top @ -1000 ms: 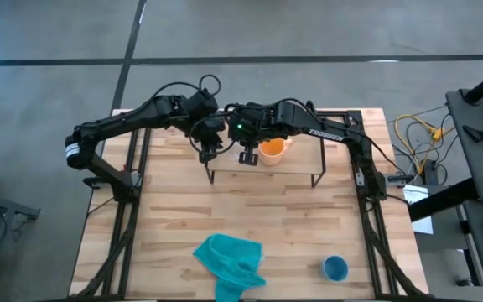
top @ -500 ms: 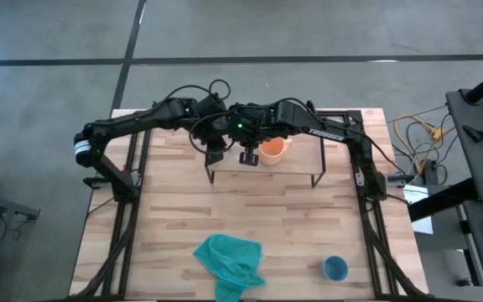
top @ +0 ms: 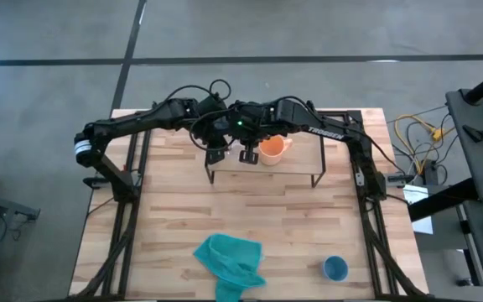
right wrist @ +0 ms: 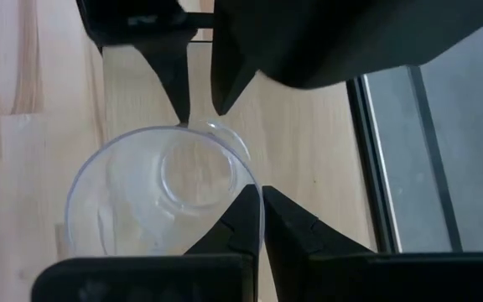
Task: Stack small to large cups/mugs on shelf
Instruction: Put the transparent mug on the shelf
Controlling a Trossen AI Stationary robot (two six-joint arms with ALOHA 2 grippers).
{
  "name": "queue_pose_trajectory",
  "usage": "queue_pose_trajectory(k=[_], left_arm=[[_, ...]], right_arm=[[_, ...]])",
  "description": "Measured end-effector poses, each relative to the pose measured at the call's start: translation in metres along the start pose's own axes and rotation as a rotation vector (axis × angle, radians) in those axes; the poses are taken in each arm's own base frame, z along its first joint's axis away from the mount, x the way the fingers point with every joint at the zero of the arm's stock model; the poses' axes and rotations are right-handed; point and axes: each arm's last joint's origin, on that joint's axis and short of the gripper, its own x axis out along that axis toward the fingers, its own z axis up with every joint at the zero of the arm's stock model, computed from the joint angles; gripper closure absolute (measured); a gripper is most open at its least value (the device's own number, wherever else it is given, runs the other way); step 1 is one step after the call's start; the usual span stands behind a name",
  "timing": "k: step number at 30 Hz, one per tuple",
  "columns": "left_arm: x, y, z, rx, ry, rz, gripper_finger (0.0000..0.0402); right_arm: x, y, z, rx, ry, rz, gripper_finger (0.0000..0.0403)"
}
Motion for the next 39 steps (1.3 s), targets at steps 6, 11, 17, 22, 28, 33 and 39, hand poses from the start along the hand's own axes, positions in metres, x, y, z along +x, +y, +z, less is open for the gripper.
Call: queue_pose_trajectory(k=[6,11,17,22,28,33,39], left_arm=[[0.013,0.002,-0.005,0.001,-0.011,-0.008,0.0320],[0.020,0.003,-0.010,-0.003,0.003,-0.012,0.0320],[0.021,0.003,-0.010,-0.002,0.000,-0.011,0.0320],[0.023,0.005,-0.010,-0.003,-0.016,-0.007,0.0320],[0.025,0.006,-0.011,-0.006,-0.021,-0.005,0.0320],[0.025,0.006,-0.011,-0.007,-0.021,-0.005,0.0320],[0.024,0.007,-0.011,-0.008,-0.026,-0.005,0.0320]], right_arm=[[0.008,-0.001,-0.002,0.001,0.017,0.000,0.0394],[0.015,0.000,-0.002,0.000,0.015,-0.001,0.0394],[0.016,-0.001,0.000,-0.016,-0.013,-0.006,0.0394],[0.017,-0.003,0.000,-0.014,-0.015,-0.009,0.0394],[0.017,-0.007,0.000,-0.007,-0.015,-0.013,0.0394],[0.017,-0.007,0.000,-0.006,-0.019,-0.014,0.0392],[0.018,-0.007,0.001,-0.007,-0.026,-0.015,0.0364]])
